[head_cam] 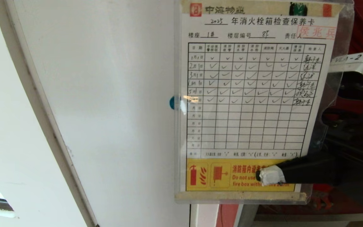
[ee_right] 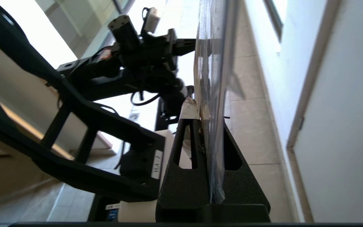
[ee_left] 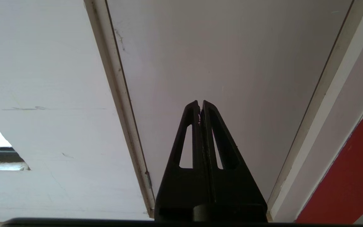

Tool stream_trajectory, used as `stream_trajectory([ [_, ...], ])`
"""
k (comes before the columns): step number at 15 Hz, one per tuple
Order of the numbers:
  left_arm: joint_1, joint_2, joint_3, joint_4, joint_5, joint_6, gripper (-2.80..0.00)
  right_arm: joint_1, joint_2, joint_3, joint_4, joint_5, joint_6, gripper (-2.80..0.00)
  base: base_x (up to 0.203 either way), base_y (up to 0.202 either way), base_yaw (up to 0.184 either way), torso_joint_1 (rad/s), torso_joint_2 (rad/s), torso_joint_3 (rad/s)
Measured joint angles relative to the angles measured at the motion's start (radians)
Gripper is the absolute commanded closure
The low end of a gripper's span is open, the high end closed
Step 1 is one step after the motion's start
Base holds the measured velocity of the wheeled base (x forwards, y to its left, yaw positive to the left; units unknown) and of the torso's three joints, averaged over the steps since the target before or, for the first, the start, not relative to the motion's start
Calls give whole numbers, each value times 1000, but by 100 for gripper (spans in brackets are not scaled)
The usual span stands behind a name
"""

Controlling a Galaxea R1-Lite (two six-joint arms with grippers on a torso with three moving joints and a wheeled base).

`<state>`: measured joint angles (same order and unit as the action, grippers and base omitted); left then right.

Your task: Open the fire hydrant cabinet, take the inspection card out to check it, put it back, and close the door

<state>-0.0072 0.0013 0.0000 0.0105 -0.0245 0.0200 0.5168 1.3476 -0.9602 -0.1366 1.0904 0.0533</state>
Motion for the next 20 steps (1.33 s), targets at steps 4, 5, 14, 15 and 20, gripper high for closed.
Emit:
stream_trajectory([
  [4,-1,0,0,0,0,0,0,82,12,3,-6,-2,72,0,0,0,0,0,0,0],
  [5,-1,0,0,0,0,0,0,96,14,4,-5,-4,73,0,0,0,0,0,0,0],
  [14,0,0,0,0,0,0,0,146,32,26,-6,-8,67,0,0,0,0,0,0,0],
  [15,0,0,0,0,0,0,0,150,32,26,-8,-8,66,0,0,0,0,0,0,0],
  [20,0,0,0,0,0,0,0,177,27,35,-5,-8,67,0,0,0,0,0,0,0],
])
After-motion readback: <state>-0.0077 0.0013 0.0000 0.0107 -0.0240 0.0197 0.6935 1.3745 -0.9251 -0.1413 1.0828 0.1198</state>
